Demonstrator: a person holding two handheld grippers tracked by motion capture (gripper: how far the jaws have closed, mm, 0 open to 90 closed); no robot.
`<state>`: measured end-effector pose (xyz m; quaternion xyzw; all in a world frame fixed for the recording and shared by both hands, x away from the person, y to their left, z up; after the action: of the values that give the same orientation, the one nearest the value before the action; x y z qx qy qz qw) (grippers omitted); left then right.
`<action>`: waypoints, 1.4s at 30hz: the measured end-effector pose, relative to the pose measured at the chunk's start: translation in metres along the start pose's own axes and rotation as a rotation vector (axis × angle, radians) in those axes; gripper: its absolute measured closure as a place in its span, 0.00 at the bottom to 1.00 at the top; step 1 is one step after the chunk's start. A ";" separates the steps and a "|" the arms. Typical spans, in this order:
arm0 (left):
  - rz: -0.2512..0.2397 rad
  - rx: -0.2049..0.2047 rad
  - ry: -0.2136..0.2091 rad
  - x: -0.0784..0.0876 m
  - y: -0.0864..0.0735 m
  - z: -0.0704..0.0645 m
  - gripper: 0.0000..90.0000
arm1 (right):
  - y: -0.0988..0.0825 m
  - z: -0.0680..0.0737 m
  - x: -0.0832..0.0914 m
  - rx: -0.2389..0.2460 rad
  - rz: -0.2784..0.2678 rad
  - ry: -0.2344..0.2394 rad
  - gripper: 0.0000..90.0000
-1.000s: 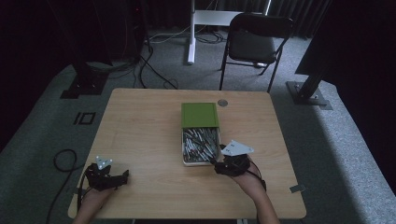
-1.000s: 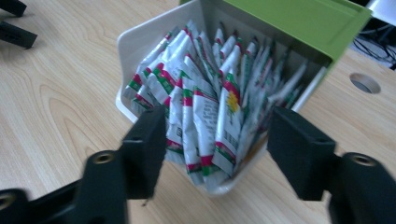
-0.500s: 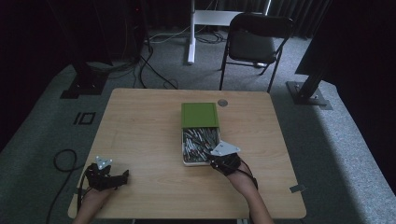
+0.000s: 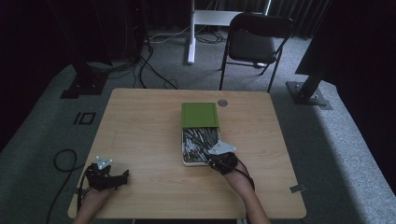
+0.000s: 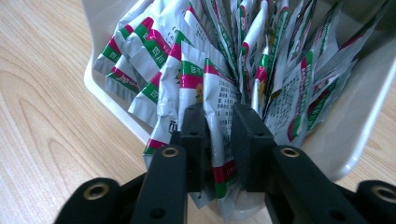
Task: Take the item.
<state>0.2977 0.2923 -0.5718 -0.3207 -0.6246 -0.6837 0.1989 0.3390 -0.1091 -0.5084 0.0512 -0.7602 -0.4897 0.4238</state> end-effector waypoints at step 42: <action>-0.002 0.002 0.000 0.000 0.000 0.000 0.01 | 0.031 0.000 0.032 0.023 -0.045 -0.027 0.98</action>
<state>0.2978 0.2921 -0.5719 -0.3199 -0.6257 -0.6832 0.1986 0.3290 -0.1091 -0.4645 0.0665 -0.7701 -0.4908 0.4020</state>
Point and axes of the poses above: each handheld gripper's, and its own axes: x roughly backward along the jaws, y roughly out of its top, z roughly to its left, the point moved 3 cm from there along -x, roughly forward along the jaws, and after that the axes turned 3 degrees about -z, right-handed, at the moved point
